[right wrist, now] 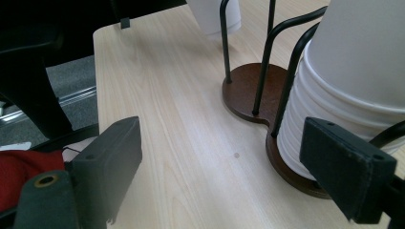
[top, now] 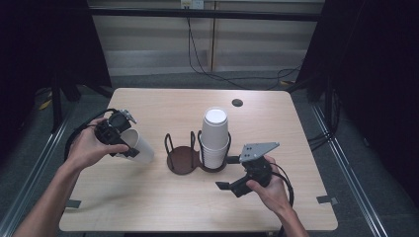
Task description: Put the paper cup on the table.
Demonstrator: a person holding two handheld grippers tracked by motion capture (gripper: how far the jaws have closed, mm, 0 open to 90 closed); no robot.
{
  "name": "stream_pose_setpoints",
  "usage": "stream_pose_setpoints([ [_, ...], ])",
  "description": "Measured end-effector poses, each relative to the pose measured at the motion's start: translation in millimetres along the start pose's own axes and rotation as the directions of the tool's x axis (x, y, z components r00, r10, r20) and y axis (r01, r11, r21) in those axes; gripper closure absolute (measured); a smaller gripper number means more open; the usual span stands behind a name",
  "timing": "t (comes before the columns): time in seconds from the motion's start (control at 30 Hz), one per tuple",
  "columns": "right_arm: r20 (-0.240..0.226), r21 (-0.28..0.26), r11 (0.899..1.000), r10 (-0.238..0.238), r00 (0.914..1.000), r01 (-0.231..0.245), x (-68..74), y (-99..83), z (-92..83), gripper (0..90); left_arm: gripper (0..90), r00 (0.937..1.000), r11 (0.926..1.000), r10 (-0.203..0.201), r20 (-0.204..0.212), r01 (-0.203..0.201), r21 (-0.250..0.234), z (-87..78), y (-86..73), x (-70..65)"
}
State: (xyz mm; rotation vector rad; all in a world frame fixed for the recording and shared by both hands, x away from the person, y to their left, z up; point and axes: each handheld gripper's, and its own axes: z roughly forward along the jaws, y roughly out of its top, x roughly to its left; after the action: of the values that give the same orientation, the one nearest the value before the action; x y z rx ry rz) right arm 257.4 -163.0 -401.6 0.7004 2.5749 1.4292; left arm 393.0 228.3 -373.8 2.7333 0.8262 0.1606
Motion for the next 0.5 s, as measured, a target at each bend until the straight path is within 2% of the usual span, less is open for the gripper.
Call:
stream_pose_setpoints([
  [0.17, -0.001, 0.001, 1.000, 0.001, 1.0000, -0.001, -0.1, -0.3, 0.6, 14.4, 11.3, 0.9998, 0.9981, 0.014, -0.013, -0.013, 0.060, 10.3, 8.4, 1.8],
  [0.23, -0.002, 0.001, 1.000, 0.001, 1.0000, -0.001, -0.2, -0.6, 0.9, 14.4, 11.2, 0.9998, 0.9980, 0.007, -0.018, -0.006, 0.064, 12.8, 10.3, 0.6],
  [0.3, -0.009, 0.012, 1.000, 0.005, 0.9999, -0.005, -0.4, -0.8, 1.5, 14.4, 10.8, 0.9987, 0.9968, 0.015, -0.048, -0.011, 0.080, 16.3, 14.1, -1.8],
  [0.37, -0.009, 0.012, 1.000, 0.007, 0.9999, -0.007, 0.1, -1.1, 2.0, 14.4, 10.3, 0.9992, 0.9959, 0.014, -0.038, -0.010, 0.089, 18.4, 17.2, -3.2],
  [0.5, -0.005, 0.011, 1.000, 0.002, 1.0000, -0.002, 0.8, -1.0, 1.1, 14.4, 9.0, 0.9987, 0.9946, 0.017, -0.049, -0.012, 0.103, 22.6, 20.7, -2.3],
])
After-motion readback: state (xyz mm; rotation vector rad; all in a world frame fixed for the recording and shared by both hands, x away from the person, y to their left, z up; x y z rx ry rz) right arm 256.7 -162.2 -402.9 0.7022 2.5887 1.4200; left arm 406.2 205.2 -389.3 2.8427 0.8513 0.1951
